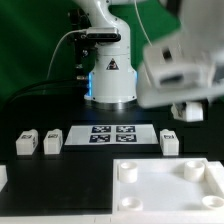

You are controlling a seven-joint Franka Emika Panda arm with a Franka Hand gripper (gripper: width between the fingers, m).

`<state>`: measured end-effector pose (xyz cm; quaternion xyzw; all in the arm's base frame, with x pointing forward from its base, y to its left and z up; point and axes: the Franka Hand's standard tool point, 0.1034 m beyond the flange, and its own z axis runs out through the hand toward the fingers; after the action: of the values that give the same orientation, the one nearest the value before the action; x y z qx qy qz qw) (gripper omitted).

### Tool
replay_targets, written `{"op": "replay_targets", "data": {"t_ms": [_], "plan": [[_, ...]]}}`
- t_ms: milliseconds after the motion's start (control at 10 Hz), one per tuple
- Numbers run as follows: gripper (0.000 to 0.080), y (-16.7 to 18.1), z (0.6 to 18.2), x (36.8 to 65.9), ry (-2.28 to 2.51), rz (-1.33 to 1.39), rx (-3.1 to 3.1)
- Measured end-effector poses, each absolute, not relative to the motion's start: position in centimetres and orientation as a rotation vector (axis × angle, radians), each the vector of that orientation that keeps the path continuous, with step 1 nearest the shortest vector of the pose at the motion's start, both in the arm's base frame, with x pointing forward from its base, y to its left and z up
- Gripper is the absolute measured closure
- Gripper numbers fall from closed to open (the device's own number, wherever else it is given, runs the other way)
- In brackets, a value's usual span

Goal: Assemble one leg

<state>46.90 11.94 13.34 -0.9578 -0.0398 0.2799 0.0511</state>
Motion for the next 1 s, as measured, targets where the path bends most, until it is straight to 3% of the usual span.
{"op": "replay_targets", "data": {"t_ms": [100, 500, 800, 900, 1000], "plan": [[0.0506, 11.5, 14.6, 46.5, -0.099, 0.712, -2.957], [0.0506, 11.0, 14.4, 48.4, -0.075, 0.041, -3.048], [0.0506, 8.7, 18.4, 55.6, -0.021, -0.519, -2.991], [0.0506, 8.7, 19.4, 56.5, -0.018, -0.67, -2.957], [0.0506, 8.9, 19.3, 56.4, -0.017, -0.782, -2.926]]}}
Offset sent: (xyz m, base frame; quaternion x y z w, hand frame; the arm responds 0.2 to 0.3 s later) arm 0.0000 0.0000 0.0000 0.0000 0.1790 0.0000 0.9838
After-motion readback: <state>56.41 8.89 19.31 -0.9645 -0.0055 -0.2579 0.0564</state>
